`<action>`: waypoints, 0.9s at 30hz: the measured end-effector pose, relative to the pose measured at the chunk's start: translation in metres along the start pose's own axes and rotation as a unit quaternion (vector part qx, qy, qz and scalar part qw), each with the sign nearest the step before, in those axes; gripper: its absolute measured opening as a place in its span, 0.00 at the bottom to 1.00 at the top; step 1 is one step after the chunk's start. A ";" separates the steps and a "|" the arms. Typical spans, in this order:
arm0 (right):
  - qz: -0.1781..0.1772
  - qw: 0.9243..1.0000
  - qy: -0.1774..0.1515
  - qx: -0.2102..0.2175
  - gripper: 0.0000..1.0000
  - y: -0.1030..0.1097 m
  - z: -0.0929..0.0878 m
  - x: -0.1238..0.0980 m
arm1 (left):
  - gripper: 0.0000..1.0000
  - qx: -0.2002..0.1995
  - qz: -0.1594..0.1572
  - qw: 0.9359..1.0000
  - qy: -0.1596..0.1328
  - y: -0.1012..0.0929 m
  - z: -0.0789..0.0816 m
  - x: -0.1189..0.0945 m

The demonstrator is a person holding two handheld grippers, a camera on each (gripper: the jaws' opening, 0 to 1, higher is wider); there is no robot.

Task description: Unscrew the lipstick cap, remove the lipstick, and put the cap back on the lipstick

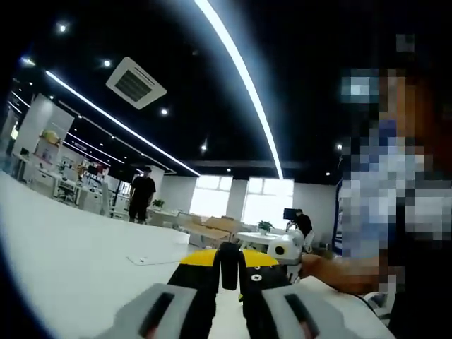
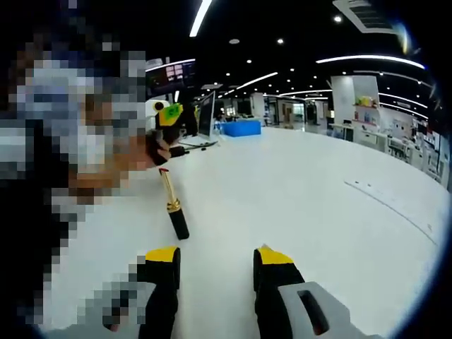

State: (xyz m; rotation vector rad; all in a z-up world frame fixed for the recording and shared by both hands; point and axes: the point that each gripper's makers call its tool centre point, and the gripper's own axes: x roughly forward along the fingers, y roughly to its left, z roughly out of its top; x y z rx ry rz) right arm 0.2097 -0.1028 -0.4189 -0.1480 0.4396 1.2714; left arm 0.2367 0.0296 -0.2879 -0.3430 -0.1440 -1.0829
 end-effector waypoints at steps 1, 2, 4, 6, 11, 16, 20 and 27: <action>0.000 1.000 0.001 0.000 0.40 0.001 0.000 0.000 | 0.13 -0.003 -0.002 1.000 -0.004 0.000 0.001 0.000; 0.001 1.000 -0.001 0.000 0.40 0.002 0.001 0.000 | 0.13 -0.008 -0.007 1.000 -0.006 -0.001 0.002 0.000; 0.002 1.000 -0.004 0.000 0.40 0.003 0.002 -0.001 | 0.13 -0.013 -0.011 1.000 -0.015 -0.003 0.005 0.000; 0.002 1.000 -0.004 -0.001 0.40 0.004 0.002 -0.001 | 0.13 -0.018 -0.014 1.000 -0.019 -0.005 0.007 0.000; 0.002 1.000 -0.001 -0.001 0.40 0.005 0.000 0.001 | 0.13 -0.024 -0.028 0.999 -0.027 -0.013 0.009 0.003; 0.004 1.000 -0.001 -0.001 0.40 0.009 -0.001 0.001 | 0.13 -0.020 -0.039 0.999 -0.029 -0.023 0.010 0.006; 0.002 1.000 0.001 0.001 0.40 0.009 -0.002 0.001 | 0.13 -0.019 -0.051 0.998 -0.030 -0.032 0.011 0.008; 0.009 1.000 0.001 0.001 0.43 0.016 -0.002 0.003 | 0.13 -0.007 -0.053 0.998 -0.035 -0.038 0.015 0.009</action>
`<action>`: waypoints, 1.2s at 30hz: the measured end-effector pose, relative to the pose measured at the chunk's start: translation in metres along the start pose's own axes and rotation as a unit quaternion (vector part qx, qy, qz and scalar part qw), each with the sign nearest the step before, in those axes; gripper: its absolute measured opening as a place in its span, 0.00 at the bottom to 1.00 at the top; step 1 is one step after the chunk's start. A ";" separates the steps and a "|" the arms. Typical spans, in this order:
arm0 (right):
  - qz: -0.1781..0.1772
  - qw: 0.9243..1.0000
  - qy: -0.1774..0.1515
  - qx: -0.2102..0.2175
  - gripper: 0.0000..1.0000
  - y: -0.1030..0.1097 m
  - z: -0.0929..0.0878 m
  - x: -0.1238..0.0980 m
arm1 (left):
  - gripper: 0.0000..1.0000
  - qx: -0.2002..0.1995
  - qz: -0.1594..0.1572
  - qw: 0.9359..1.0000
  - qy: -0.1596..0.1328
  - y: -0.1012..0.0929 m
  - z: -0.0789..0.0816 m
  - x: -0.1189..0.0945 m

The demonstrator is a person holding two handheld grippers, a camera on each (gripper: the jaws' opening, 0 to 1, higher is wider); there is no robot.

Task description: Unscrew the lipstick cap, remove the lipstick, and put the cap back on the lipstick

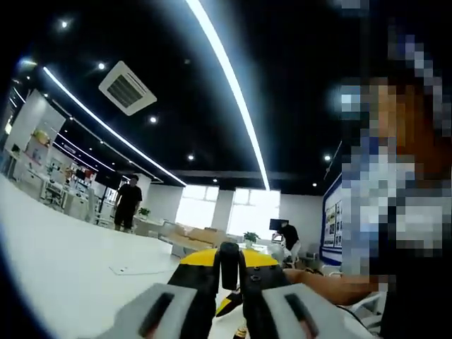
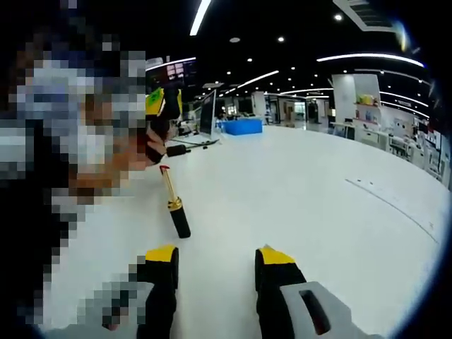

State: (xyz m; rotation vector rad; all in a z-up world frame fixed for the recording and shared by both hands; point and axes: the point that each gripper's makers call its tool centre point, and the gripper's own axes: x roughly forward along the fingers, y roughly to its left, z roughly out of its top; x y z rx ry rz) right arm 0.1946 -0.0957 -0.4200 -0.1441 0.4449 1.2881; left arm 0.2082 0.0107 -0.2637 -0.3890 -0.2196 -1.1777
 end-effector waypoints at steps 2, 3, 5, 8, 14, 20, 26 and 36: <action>0.002 1.000 -0.002 0.001 0.43 -0.002 0.001 0.000 | 0.13 0.000 -0.004 1.000 -0.003 -0.002 0.002 0.001; 0.002 1.000 -0.003 0.001 0.43 -0.003 0.001 -0.001 | 0.13 0.000 -0.006 1.000 -0.004 -0.002 0.002 0.001; 0.001 1.000 -0.001 0.002 0.43 -0.004 0.001 -0.001 | 0.13 -0.001 -0.010 1.000 -0.005 -0.004 0.002 0.001; 0.001 1.000 -0.002 0.002 0.43 -0.004 0.001 -0.001 | 0.13 0.001 -0.015 1.000 -0.005 -0.007 0.003 0.002; 0.000 1.000 0.000 0.003 0.43 -0.005 0.000 0.000 | 0.13 -0.004 -0.017 1.000 -0.009 -0.008 0.004 0.002; -0.003 1.000 -0.002 0.003 0.43 -0.012 0.001 -0.003 | 0.13 -0.006 -0.018 1.000 -0.012 -0.007 0.006 0.001; -0.002 1.000 0.000 0.001 0.44 -0.014 0.001 -0.002 | 0.13 -0.009 -0.018 1.000 -0.014 -0.006 0.008 0.000; 0.004 1.000 0.008 -0.002 0.44 -0.018 -0.002 -0.003 | 0.13 -0.009 -0.027 0.999 -0.017 -0.011 0.009 0.001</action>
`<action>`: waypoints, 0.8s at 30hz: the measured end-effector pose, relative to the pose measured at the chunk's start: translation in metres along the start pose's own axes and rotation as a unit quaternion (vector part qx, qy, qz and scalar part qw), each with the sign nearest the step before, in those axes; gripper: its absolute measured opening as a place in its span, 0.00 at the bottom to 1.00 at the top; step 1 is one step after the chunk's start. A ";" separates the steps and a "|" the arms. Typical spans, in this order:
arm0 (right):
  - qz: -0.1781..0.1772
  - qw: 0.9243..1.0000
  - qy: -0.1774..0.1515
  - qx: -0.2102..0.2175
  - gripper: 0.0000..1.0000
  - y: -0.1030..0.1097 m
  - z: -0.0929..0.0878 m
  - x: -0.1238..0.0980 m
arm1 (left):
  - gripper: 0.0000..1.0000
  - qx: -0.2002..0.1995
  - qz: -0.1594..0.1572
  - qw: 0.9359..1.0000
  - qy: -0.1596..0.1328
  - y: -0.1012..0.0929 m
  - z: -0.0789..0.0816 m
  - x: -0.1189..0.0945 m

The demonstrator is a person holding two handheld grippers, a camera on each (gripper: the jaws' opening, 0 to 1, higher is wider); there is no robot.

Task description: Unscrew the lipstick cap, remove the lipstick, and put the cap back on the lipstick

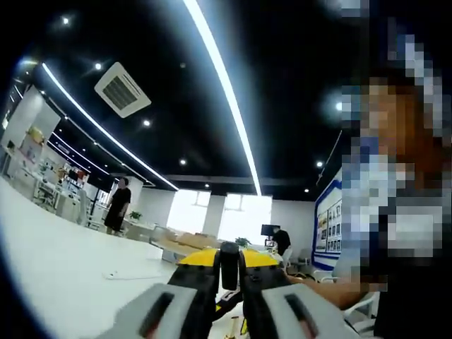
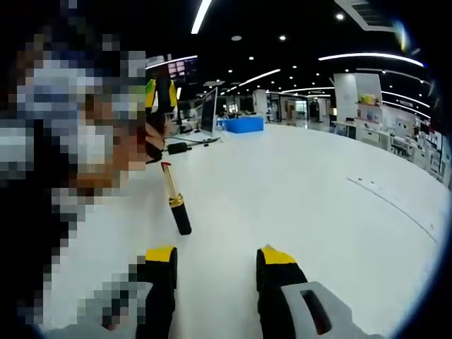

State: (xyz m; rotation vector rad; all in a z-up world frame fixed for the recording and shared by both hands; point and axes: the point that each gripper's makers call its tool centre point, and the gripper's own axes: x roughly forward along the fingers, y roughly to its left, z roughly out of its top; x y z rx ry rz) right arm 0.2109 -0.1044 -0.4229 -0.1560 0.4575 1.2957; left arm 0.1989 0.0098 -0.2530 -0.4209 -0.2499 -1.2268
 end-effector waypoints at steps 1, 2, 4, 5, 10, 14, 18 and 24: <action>0.002 1.000 -0.001 -0.001 0.44 0.001 0.001 -0.001 | 0.13 0.001 -0.003 1.000 -0.001 -0.002 0.000 0.001; 0.007 1.000 -0.005 -0.002 0.44 0.003 0.004 -0.001 | 0.13 0.001 -0.007 1.000 -0.001 -0.004 0.001 0.001; 0.014 1.000 -0.008 -0.003 0.44 0.004 0.006 -0.001 | 0.13 0.000 -0.013 1.000 -0.001 -0.006 0.000 0.002; 0.016 1.000 -0.008 -0.004 0.43 0.005 0.007 0.001 | 0.13 -0.001 -0.014 1.000 0.000 -0.006 -0.001 0.003; 0.044 0.999 0.015 -0.019 0.43 0.022 0.000 0.024 | 0.13 -0.008 -0.020 1.000 0.009 -0.009 -0.009 0.006; 0.049 0.998 0.014 -0.024 0.39 0.032 0.001 0.037 | 0.13 -0.009 -0.023 1.000 0.017 -0.011 -0.014 0.007; 0.049 0.999 -0.009 -0.022 0.31 0.040 0.011 0.044 | 0.13 -0.013 -0.023 0.999 0.020 -0.010 -0.017 0.007; 0.046 0.998 -0.024 -0.021 0.25 0.044 0.016 0.048 | 0.13 -0.021 -0.020 0.999 0.026 -0.006 -0.022 0.006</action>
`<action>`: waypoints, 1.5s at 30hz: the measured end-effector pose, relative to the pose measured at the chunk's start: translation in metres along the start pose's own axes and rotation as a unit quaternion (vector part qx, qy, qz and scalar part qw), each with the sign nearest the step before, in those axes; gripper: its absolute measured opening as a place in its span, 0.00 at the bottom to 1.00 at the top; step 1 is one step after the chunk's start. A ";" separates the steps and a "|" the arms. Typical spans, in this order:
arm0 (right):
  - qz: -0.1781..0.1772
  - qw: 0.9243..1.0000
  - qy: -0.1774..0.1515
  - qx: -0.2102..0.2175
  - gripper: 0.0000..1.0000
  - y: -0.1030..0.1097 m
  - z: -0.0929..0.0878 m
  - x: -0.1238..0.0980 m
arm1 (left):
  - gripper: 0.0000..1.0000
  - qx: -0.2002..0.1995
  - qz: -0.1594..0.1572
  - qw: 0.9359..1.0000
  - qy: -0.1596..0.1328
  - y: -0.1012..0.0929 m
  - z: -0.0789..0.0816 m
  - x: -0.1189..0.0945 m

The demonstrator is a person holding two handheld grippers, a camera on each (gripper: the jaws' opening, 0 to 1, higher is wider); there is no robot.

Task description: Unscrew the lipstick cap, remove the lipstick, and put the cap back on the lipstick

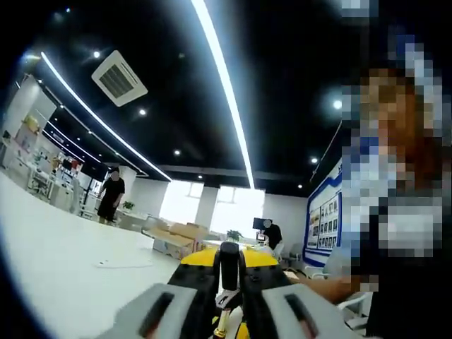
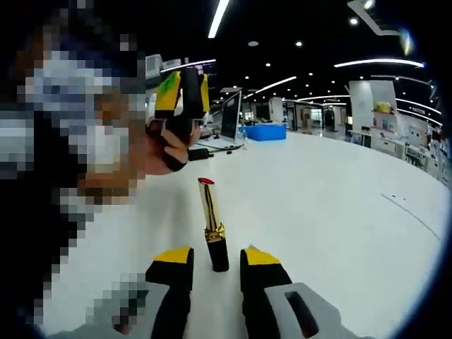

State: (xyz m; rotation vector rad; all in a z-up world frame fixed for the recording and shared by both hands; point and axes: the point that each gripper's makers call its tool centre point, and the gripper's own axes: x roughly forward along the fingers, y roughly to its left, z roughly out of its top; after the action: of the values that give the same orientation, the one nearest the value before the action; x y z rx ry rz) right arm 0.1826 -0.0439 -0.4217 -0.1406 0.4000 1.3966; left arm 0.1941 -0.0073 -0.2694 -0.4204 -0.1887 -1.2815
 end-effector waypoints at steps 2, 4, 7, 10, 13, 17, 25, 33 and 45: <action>0.001 1.000 0.000 -0.002 0.24 0.001 0.000 0.001 | 0.13 -0.002 0.001 1.000 0.002 0.000 -0.002 0.000; 0.001 1.000 0.001 -0.007 0.22 0.002 -0.001 0.002 | 0.13 -0.004 0.001 1.000 0.004 0.000 -0.004 0.001; 0.001 1.000 0.002 -0.009 0.21 0.003 -0.002 0.003 | 0.13 -0.004 0.002 1.000 0.007 0.001 -0.005 0.000; -0.001 1.000 0.002 -0.015 0.19 0.003 -0.001 0.003 | 0.13 -0.006 0.004 1.000 0.008 0.002 -0.006 0.000; -0.003 1.000 -0.002 -0.017 0.17 0.002 0.001 0.002 | 0.13 -0.006 0.005 1.000 0.010 0.003 -0.006 0.000; -0.004 1.000 0.004 -0.024 0.16 0.003 -0.002 0.003 | 0.13 -0.007 0.006 1.000 0.011 0.005 -0.006 0.000; 0.000 0.999 0.004 -0.040 0.10 0.007 -0.003 0.007 | 0.13 -0.007 0.004 1.000 0.012 0.005 -0.007 0.000; 0.026 0.999 0.004 -0.046 0.10 0.017 -0.002 0.014 | 0.13 0.015 -0.016 0.999 0.042 -0.008 -0.010 0.004; 0.037 0.998 0.008 -0.057 0.10 0.023 -0.002 0.016 | 0.13 0.029 -0.019 0.996 0.083 -0.014 -0.023 0.007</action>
State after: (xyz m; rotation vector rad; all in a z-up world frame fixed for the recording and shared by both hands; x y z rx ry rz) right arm 0.1614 -0.0259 -0.4260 -0.2323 0.3413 1.4928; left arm 0.1806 -0.0255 -0.2850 -0.2591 -0.0930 -1.3379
